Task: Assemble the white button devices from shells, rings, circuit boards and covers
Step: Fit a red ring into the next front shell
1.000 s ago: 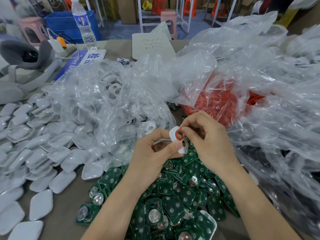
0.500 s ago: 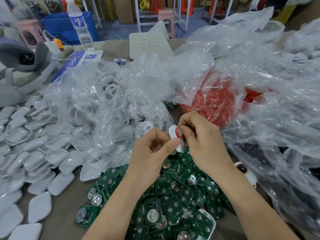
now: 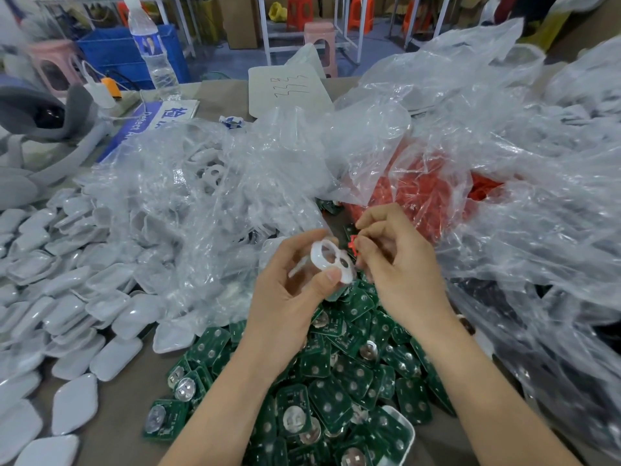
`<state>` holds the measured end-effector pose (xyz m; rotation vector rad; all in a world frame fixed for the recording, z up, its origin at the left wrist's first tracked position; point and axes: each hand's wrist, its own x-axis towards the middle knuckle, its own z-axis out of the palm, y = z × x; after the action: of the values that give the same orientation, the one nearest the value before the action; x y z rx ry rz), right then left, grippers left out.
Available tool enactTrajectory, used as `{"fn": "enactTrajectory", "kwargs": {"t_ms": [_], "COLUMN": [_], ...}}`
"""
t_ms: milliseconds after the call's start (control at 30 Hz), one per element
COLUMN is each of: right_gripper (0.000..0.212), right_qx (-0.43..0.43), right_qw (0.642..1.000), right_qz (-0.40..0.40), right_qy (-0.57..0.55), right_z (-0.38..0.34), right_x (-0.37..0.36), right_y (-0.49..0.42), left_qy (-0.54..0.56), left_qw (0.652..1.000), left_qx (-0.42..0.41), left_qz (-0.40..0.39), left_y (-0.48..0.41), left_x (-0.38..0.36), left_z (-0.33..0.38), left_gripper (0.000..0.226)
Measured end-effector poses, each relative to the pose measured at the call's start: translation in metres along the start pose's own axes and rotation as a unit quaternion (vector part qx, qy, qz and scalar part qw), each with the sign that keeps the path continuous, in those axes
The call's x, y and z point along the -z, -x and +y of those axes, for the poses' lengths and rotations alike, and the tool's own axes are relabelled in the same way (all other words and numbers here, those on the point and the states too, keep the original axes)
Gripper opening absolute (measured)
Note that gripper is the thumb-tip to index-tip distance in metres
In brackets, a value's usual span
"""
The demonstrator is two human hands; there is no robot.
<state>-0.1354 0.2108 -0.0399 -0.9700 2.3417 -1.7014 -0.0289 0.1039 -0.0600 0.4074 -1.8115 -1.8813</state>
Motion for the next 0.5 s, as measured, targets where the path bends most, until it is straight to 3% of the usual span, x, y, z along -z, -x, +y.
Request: {"fn": "enactTrajectory", "kwargs": {"t_ms": [133,300,500], "right_gripper": [0.027,0.027,0.027], "right_qx": [-0.018,-0.037,-0.027], "right_qw": [0.994,0.993,0.995], "right_qz": [-0.024,-0.051,-0.097], "right_qy": [-0.102,-0.1,-0.013], "right_z": [-0.0039,-0.0072,-0.0035], "right_x": [0.0041,-0.0001,0.0051], "right_y": [0.0021,0.0032,0.0009], "left_qy": [0.012,0.01,0.163], "left_qw": [1.0,1.0,0.986], "left_qx": [-0.014,-0.013,0.043], "left_qz": [0.023,-0.003,-0.014], "left_y": [-0.0015,-0.0017,-0.0054], "left_x": [-0.0013,-0.0009,0.0042], "left_z": [-0.0005,-0.0027,-0.0017], "left_gripper": [0.046,0.044,0.009]}}
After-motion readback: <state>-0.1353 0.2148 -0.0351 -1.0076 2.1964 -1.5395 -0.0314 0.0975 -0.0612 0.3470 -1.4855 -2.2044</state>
